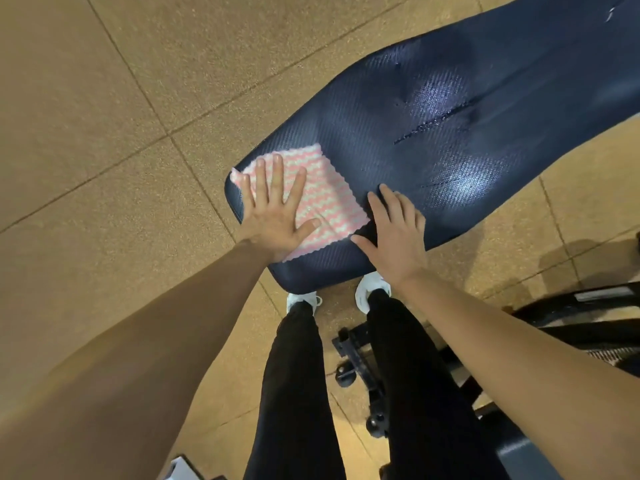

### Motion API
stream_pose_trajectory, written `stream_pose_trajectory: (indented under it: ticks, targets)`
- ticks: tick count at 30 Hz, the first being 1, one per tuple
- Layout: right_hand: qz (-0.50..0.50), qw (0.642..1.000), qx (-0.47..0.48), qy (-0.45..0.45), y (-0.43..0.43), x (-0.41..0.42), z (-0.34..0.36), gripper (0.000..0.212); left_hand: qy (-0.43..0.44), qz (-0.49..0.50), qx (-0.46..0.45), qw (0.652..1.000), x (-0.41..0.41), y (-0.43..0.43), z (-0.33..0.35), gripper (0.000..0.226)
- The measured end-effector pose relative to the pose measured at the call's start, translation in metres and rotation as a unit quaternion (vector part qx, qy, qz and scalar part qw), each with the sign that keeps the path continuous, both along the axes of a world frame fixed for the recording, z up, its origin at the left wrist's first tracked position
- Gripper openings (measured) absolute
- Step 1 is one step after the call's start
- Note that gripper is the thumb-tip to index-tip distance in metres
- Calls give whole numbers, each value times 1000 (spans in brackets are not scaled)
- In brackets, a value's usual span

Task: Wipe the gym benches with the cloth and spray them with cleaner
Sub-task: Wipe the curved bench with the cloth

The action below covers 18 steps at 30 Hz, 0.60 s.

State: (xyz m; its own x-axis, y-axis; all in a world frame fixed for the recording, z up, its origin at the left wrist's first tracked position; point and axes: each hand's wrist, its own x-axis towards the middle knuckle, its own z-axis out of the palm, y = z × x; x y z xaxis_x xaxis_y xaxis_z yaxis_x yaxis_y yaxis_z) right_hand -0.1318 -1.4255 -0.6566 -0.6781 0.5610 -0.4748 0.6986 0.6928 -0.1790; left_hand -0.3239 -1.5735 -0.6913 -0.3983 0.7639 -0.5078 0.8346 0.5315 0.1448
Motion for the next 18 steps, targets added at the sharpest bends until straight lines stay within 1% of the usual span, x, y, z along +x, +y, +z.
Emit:
stream_pose_trajectory:
  ticks: [3,7,9,12,15,18]
  targets:
    - [-59,998,30,-6,9,13,0,81,2,22,1,1000,-20,14,1,94]
    - [-182,982,45,-10,20,32,-1,96,10,64,6,998,-34,30,2,108]
    - [-223,973,55,-6,22,41,1,99,38,36,22,998,-30,27,1,112]
    - [-228,973,39,-2,23,50,1,99,59,-28,29,997,-12,12,-4,105]
    - [-219,976,19,-11,24,50,1,99,67,-69,33,995,12,-8,-2,97]
    - [-220,975,14,-14,23,48,1,99,43,-87,14,995,38,-26,3,93]
